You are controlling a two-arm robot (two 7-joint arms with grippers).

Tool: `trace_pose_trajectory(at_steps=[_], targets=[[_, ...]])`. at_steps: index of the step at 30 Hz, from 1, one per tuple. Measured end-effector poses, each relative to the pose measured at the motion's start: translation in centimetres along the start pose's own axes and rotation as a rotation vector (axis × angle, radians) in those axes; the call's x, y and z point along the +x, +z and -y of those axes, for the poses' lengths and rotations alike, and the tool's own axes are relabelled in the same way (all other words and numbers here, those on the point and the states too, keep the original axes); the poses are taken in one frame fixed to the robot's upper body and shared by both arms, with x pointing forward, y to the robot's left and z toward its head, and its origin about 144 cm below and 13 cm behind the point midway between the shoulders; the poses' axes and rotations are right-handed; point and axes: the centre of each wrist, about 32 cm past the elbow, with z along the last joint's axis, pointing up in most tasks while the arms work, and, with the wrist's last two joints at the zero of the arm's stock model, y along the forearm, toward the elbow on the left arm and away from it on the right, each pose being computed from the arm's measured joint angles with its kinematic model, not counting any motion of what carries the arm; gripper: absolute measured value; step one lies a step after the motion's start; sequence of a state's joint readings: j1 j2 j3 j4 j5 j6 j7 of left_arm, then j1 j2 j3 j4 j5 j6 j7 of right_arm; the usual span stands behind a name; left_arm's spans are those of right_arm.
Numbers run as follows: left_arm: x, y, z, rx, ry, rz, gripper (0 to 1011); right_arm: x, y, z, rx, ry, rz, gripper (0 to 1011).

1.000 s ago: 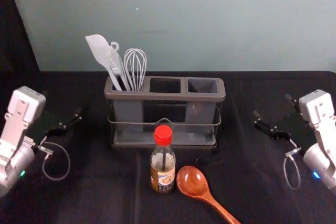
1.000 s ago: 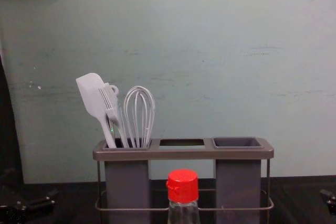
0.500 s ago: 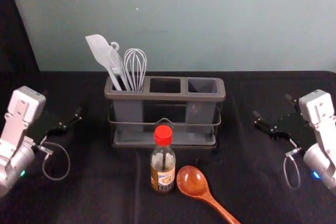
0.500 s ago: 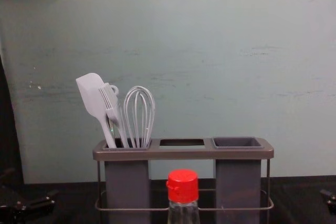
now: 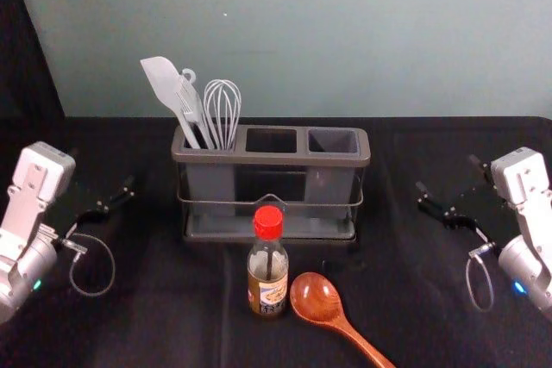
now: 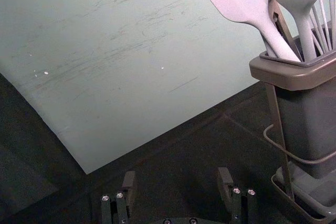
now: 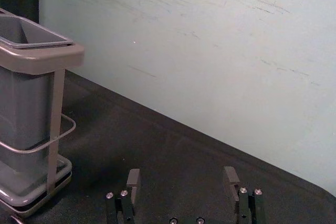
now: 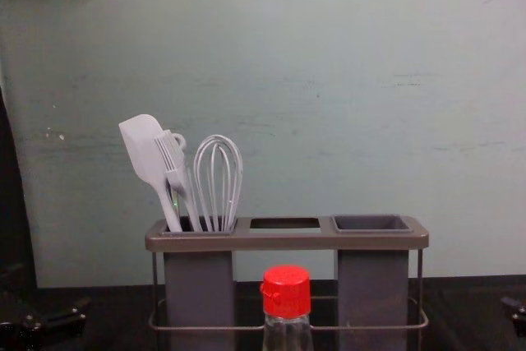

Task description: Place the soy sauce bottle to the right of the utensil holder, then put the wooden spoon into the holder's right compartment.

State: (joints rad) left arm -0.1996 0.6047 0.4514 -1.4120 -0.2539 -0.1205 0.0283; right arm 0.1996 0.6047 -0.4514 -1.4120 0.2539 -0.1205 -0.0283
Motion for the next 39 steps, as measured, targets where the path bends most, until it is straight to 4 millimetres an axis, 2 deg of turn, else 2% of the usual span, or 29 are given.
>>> trace_pose_trajectory(at_steps=[39], targets=[[0.0,0.0,0.0,0.0,0.0,0.0,1011,0.0,0.0,0.0,0.0,0.0,0.0,1003]])
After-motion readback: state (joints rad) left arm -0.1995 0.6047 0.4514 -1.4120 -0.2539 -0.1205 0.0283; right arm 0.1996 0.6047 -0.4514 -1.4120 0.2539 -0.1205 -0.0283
